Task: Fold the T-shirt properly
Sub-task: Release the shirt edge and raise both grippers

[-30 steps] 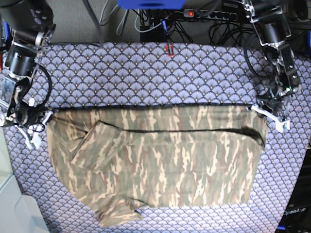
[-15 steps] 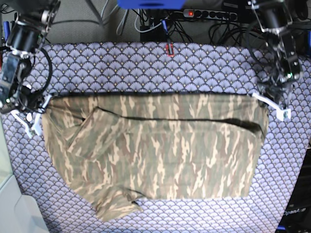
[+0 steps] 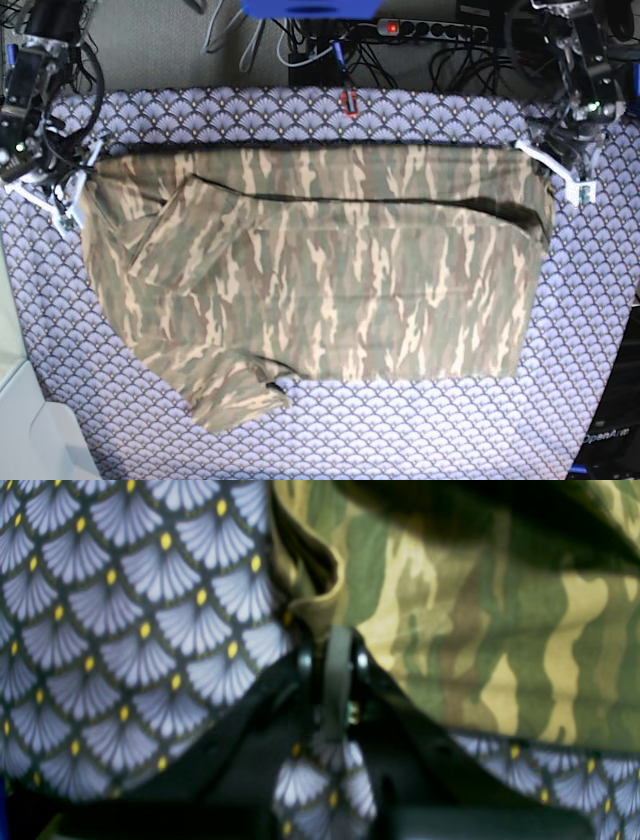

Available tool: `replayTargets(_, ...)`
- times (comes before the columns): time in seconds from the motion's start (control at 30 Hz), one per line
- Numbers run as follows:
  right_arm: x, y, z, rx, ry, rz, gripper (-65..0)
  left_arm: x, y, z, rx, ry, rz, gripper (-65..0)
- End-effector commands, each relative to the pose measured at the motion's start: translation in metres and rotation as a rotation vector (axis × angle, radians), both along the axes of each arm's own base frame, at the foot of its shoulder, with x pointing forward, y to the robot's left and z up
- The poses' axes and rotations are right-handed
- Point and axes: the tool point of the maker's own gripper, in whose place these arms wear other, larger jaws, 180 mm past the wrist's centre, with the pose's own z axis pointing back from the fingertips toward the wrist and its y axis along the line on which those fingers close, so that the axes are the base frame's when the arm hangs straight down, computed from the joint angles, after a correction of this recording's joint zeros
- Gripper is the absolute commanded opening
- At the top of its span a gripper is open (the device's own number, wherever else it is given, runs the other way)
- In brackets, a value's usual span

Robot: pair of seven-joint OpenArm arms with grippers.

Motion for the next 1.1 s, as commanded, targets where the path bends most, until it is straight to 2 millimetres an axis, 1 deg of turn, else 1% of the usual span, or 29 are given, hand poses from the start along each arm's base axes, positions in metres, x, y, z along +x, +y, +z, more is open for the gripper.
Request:
replayTargets(0.0, 0.003, -0.008, 0.012, -0.037, -0.024, 0.006, -65.0, -0.002, 0.018, 0.011, 0.051, -0.014, 0.023, -64.5)
replayTargets(0.07, -0.002, -0.005, 0.014, -0.045, -0.026, 0.017, -65.0, -0.006, 0.024, 0.014, 0.060, -0.017, 0.036, -64.5)
replayTargets(0.13, -0.008, 0.001, 0.013, -0.041, -0.026, 0.024, -65.0, -0.012, 0.025, 0.012, 0.063, -0.006, 0.040, -64.5)
replayTargets(0.23, -0.016, 0.004, 0.016, -0.052, -0.025, 0.039, -65.0, -0.020, 0.025, 0.008, 0.063, 0.013, 0.039, -64.5)
replayTargets(0.33, -0.022, 0.007, 0.020, -0.062, -0.029, 0.053, -65.0, -0.021, 0.025, 0.008, 0.063, 0.016, 0.039, -64.5)
replayTargets(0.4, -0.026, 0.010, 0.019, -0.058, -0.026, 0.050, -65.0, -0.023, 0.025, 0.007, 0.063, 0.020, 0.039, -64.5)
replayTargets(0.5, -0.036, -0.003, 0.019, -0.067, -0.019, 0.005, -65.0, -0.024, 0.025, 0.007, 0.062, 0.021, 0.038, -64.5)
replayTargets(0.63, -0.043, -0.003, 0.015, -0.055, -0.009, -0.017, -65.0, -0.024, 0.025, 0.007, 0.062, 0.021, 0.038, -64.5)
replayTargets(0.93, -0.045, -0.001, 0.013, -0.050, -0.001, -0.023, -65.0, -0.024, 0.024, 0.006, 0.060, 0.024, 0.035, -64.5)
replayTargets(1.07, -0.046, -0.001, 0.013, -0.051, 0.000, -0.023, -64.6, -0.028, 0.024, 0.004, 0.061, 0.033, 0.035, -63.8)
